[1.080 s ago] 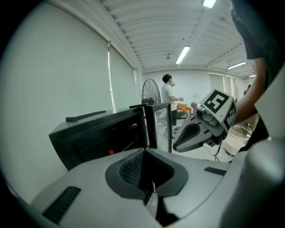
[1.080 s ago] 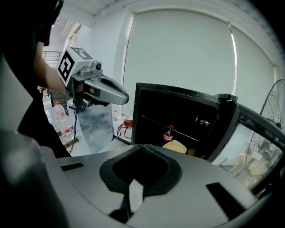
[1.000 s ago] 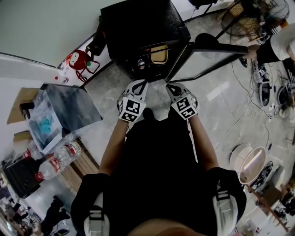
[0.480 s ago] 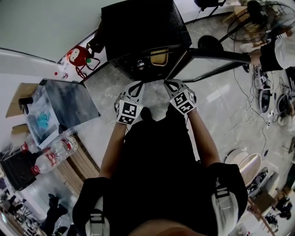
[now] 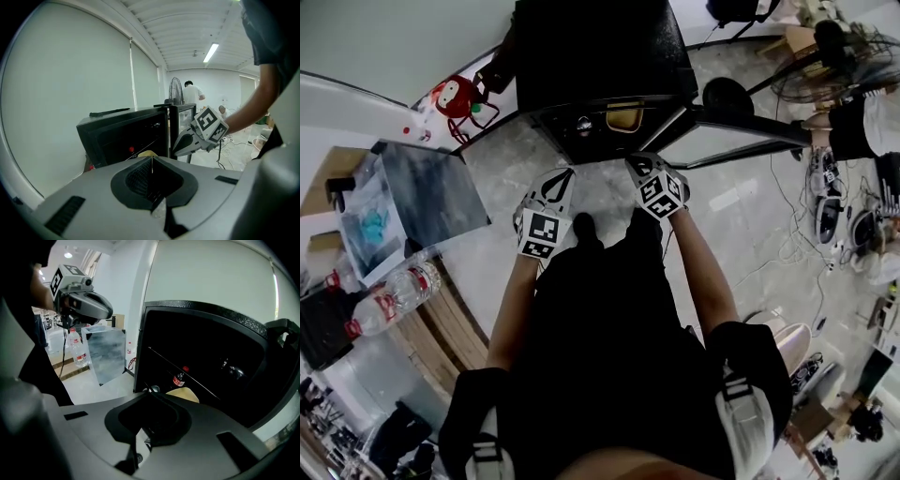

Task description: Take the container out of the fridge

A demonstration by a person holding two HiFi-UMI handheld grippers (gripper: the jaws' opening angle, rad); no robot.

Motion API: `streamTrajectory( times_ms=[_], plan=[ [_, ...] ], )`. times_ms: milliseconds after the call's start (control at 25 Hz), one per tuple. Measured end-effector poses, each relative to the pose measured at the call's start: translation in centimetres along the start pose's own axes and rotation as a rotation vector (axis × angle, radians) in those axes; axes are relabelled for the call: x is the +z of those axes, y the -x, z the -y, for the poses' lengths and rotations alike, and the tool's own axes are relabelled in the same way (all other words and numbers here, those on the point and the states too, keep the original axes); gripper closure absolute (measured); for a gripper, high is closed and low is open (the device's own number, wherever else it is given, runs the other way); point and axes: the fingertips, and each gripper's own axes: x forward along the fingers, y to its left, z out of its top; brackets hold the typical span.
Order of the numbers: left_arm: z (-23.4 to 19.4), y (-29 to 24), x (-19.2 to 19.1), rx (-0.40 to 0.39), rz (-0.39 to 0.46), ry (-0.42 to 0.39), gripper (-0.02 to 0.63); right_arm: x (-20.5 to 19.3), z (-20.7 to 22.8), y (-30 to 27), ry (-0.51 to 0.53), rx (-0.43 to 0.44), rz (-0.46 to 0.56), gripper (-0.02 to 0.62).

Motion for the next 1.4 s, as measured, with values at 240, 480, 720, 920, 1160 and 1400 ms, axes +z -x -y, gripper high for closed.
streamTrajectory(
  times_ms=[240, 480, 720, 920, 1160, 1400],
  plan=[
    [-0.5, 0.9, -0.8, 0.007, -0.015, -0.003, 0.583, -0.8, 0.4, -2.9, 0.059, -0.001, -0.055, 0.595],
    [-0.7, 1.6, -1.6, -0.002, -0.026, -0.018, 0.583, -1.9, 0.9, -5.2, 0.128, -0.024, -0.116, 0.595],
    [-0.9, 2.1, -2.8, -0.007, -0.037, -0.011, 0.583, -3.0, 2.3, -6.9, 0.175, -0.064, -0.173, 0.594],
    [-0.4, 2.1, -3.5, -0.023, -0.044, -0.001, 0.583, -4.0, 2.5, -8.2, 0.262, -0.079, -0.234, 0.594],
    [-0.4, 1.8, -3.4, -0.042, -0.036, -0.016, 0.583, -4.5, 3.2, -9.8, 0.307, -0.106, -0.277, 0.586],
    [-0.9, 2.4, -4.1, -0.033, -0.044, -0.013, 0.583, -4.5, 3.5, -11.2, 0.322, -0.102, -0.304, 0.555]
  ],
)
